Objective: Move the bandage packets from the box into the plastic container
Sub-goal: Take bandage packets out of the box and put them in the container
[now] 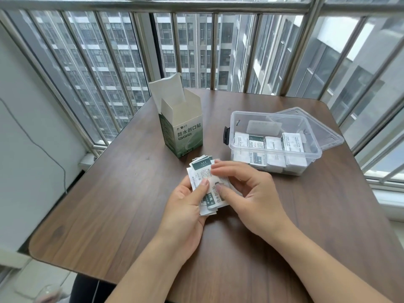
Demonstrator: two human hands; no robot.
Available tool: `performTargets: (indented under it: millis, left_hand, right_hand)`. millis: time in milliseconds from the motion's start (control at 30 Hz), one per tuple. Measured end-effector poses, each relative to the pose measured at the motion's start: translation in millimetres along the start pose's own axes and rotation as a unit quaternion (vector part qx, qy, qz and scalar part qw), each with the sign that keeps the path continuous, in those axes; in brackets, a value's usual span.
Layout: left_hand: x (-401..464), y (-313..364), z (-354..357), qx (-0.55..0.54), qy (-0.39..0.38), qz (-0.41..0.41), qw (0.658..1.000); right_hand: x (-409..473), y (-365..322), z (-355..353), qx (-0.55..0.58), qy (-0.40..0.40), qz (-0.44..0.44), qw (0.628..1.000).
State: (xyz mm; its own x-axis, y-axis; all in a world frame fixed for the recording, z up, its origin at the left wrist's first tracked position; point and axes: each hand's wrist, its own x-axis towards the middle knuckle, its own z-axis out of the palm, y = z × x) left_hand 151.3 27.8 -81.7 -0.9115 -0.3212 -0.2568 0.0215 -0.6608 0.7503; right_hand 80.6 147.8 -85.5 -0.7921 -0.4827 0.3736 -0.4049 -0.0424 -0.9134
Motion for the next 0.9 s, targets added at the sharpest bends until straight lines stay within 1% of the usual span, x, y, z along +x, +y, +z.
performTargets:
  millis: [100, 200, 233, 300, 367, 467, 600, 667, 700, 733, 767, 800, 833, 900]
  left_hand:
    - [-1, 0, 1, -0.021, -0.002, 0.006, 1.000]
    - [-3, 1, 2, -0.029, -0.003, 0.016, 0.999]
    - [-3, 1, 2, -0.025, -0.005, 0.018, 1.000]
    - [-4, 1, 2, -0.012, -0.005, 0.022, 1.000]
    - [-4, 0, 3, -0.005, 0.005, 0.024, 1.000]
    - [-3, -1, 3, -0.009, 0.012, 0.020, 1.000]
    - [-3, -1, 2, -0.013, 0.023, 0.022, 0.999]
    - [-2, -2, 3, -0.001, 0.049, 0.031, 0.998]
    - [-1, -3, 3, 0.013, 0.066, 0.038, 0.997]
    - [1, -5, 4, 0.032, 0.082, 0.049, 0.995]
    - [2, -7, 5, 0.054, 0.093, 0.063, 0.992]
    - [1, -9, 7, 0.077, 0.099, 0.078, 0.989]
    - [0, -12, 11, 0.098, 0.094, 0.089, 0.987]
    - [-4, -17, 17, 0.124, 0.073, 0.084, 0.986]
  right_hand:
    - [2, -1, -1, 0.083, 0.048, 0.039, 0.995]
    - [3, -1, -2, 0.090, 0.091, 0.108, 0.986]
    - [3, -2, -3, 0.088, 0.095, 0.139, 0.982]
    - [3, -4, -5, 0.096, 0.074, 0.194, 0.974]
    - [3, -7, -8, 0.101, 0.064, 0.213, 0.970]
    - [3, -10, -6, 0.105, 0.089, 0.219, 0.966]
    - [6, -8, -5, 0.131, 0.118, 0.256, 0.950]
    - [6, -9, -7, 0.098, 0.134, 0.219, 0.961]
    - [5, -12, -8, 0.042, 0.138, 0.178, 0.973]
    - [3, -14, -9, -0.038, 0.136, 0.126, 0.982]
    - [0, -16, -9, -0.128, 0.126, 0.071, 0.981]
    - [-2, -17, -7, -0.207, 0.115, 0.024, 0.971]
    - [-5, -18, -5, -0.259, 0.105, -0.008, 0.960]
    - [-7, -16, 3, -0.283, 0.081, -0.023, 0.955]
